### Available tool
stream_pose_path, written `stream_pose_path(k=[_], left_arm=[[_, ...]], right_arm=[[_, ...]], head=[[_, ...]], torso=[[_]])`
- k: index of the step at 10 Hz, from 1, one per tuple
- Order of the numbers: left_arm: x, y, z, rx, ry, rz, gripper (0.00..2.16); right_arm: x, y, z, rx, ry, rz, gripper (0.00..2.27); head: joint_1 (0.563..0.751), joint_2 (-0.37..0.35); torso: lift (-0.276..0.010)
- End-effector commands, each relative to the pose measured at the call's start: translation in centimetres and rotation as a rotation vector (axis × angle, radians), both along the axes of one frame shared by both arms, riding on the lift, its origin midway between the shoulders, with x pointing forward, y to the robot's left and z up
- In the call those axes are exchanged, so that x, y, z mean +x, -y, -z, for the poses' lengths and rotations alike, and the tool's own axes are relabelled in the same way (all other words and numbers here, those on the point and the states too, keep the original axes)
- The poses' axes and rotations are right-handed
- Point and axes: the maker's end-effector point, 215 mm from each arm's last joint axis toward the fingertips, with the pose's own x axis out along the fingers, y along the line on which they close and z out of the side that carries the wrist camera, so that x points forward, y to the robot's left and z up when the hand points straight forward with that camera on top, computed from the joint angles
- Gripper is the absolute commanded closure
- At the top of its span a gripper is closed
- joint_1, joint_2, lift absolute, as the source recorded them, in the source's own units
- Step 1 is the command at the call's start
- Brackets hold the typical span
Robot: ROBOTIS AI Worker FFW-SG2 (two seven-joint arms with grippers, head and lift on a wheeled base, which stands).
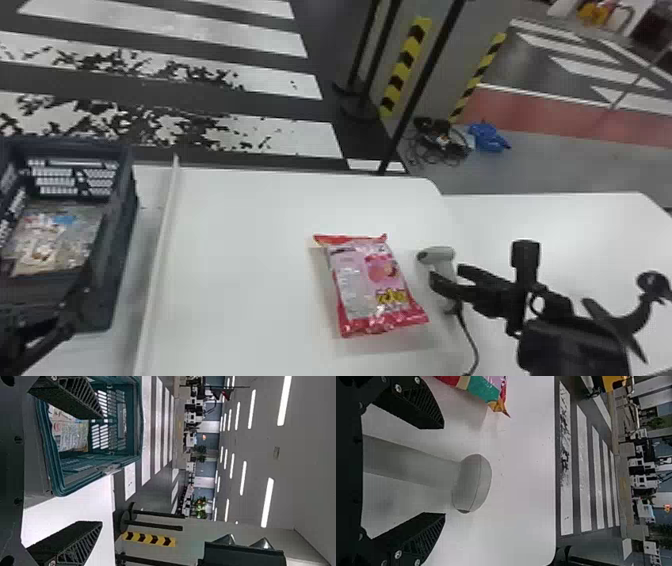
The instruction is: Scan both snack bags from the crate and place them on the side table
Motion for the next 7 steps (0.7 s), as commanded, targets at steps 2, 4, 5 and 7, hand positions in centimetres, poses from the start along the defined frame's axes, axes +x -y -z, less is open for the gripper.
stream_pose_path(k=[2,4,5,7], left_arm=[[0.05,-0.08,0.24,0.002,-0.004,-0.001,0.04],[0.13,-0.03,0.28,0.001,-0.004,0.000,0.04],[0.12,-0.04,0.36,0.000,-0.006,0.000,0.04],[0.06,0.07,0.55,-0.003,-0.008,0.001,0.04]], right_arm=[[0.23,-0.07,0.45,-0.020,-0.001,-0.030,0.91],[1.04,0.43,-0.01,-0.053,0.042,-0.007,2.09],[0.81,0.55,0.23,-0.067,0.028,-0.016,2.15],[0.47,0.59,0.76,-0.092,0.004,-0.027,2.24]], head=[[0.695,-0.350],[0.695,-0.350],[0.695,-0.350],[0.695,-0.350]], torso=[[-0.098],[-0.098],[-0.098],[-0.098]])
